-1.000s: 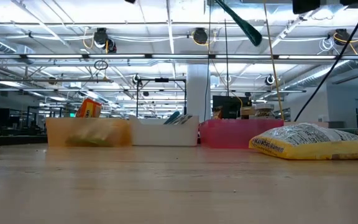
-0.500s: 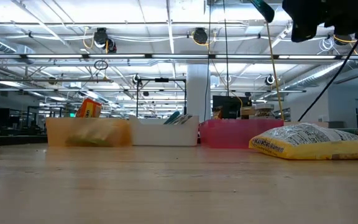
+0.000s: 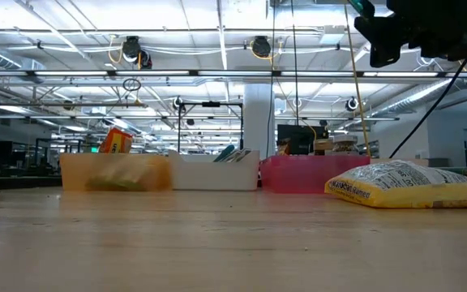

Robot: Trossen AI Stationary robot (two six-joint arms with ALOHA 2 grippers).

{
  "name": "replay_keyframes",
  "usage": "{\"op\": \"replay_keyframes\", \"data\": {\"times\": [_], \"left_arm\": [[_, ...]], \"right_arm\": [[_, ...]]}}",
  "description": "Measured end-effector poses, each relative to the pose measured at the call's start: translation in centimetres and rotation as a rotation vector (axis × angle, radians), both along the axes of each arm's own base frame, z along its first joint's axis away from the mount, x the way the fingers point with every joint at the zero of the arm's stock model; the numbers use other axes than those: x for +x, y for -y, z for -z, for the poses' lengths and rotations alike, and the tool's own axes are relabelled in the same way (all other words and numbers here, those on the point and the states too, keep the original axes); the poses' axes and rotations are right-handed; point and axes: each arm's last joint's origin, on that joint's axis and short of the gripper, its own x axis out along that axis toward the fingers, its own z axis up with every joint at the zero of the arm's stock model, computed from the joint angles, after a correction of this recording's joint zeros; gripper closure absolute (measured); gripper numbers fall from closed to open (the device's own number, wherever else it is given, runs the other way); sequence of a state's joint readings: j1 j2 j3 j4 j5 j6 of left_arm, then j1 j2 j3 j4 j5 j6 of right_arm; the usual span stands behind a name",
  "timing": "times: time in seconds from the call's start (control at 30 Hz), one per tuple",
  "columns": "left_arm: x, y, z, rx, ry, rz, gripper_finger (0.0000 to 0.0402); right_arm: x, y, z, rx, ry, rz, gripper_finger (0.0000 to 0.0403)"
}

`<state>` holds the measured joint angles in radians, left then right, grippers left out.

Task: Pick & Place Food Item
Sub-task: Put the left purple spoon into the white bin

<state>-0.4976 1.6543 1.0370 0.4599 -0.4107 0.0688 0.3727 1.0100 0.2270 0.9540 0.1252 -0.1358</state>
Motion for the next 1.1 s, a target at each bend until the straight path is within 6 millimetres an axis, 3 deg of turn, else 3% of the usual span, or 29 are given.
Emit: {"op": "replay_keyframes", "data": {"times": [0.73, 0.9, 1.1], "left_arm": [[1.1, -2.1, -0.3, -0.003, 0.025, 0.029, 0.0388], [1.1, -2.1, -0.3, -0.002, 0.025, 0.028, 0.0390], [1.1, -2.1, -0.3, -0.004, 0.025, 0.031, 0.0383]], "right_arm": [[0.0, -0.1, 0.0, 0.053, -0.020, -0.075, 0.0196], [0.0, -0.1, 0.0, 0.053, -0.021, -0.073, 0.0245], [0.0, -0.1, 0.0, 0.054, -0.020, -0.071, 0.0346]]}}
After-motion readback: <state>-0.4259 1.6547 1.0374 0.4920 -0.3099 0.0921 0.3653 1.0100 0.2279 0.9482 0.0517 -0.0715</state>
